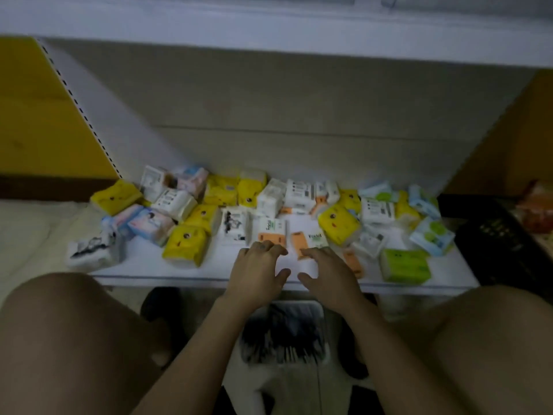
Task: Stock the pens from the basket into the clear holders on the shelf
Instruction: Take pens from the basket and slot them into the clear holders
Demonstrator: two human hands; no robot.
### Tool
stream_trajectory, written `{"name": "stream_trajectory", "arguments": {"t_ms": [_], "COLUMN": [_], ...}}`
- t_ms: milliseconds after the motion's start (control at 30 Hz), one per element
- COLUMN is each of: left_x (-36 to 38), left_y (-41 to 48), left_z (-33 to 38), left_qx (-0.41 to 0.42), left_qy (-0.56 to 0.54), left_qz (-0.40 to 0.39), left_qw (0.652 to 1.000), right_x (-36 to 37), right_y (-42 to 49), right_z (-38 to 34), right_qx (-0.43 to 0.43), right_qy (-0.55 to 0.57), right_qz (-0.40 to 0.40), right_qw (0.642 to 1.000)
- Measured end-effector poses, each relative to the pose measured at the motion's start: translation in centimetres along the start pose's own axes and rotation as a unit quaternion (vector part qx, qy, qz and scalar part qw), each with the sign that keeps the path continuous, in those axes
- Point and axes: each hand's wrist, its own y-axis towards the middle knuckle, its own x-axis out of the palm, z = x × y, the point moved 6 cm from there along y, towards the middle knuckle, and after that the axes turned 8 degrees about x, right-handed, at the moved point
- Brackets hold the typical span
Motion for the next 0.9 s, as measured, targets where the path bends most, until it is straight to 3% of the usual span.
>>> {"name": "stream_trajectory", "arguments": {"t_ms": [200,533,733,900], "left_x": [7.7,18.6,23.8,25.2], "left_y": [-2.2,-3.9,-3.8,-1.5], "left_z": [-3.0,-6.5,-7.5,-8.4], "left_qx": [-0.048,-0.117,-0.158,-0.214], "left_qy": [-0.04,-0.1,-0.163,-0.234], "left_qz": [-0.113,-0.288,-0.297,-0.219], "left_qw": [0.992,0.945,0.928,0.922], "right_x": [5.8,12.8,15.9,17.2], "right_y": [0.1,-0.4,-0.5,0.5], "right_z": [4.9,11.0,14.3,14.4], "right_qx": [0.08,0.174,0.229,0.245], "right_qy": [0.007,-0.035,-0.032,0.011], "right_qz": [-0.115,-0.271,-0.321,-0.324], "right_qw": [0.99,0.946,0.918,0.914]}}
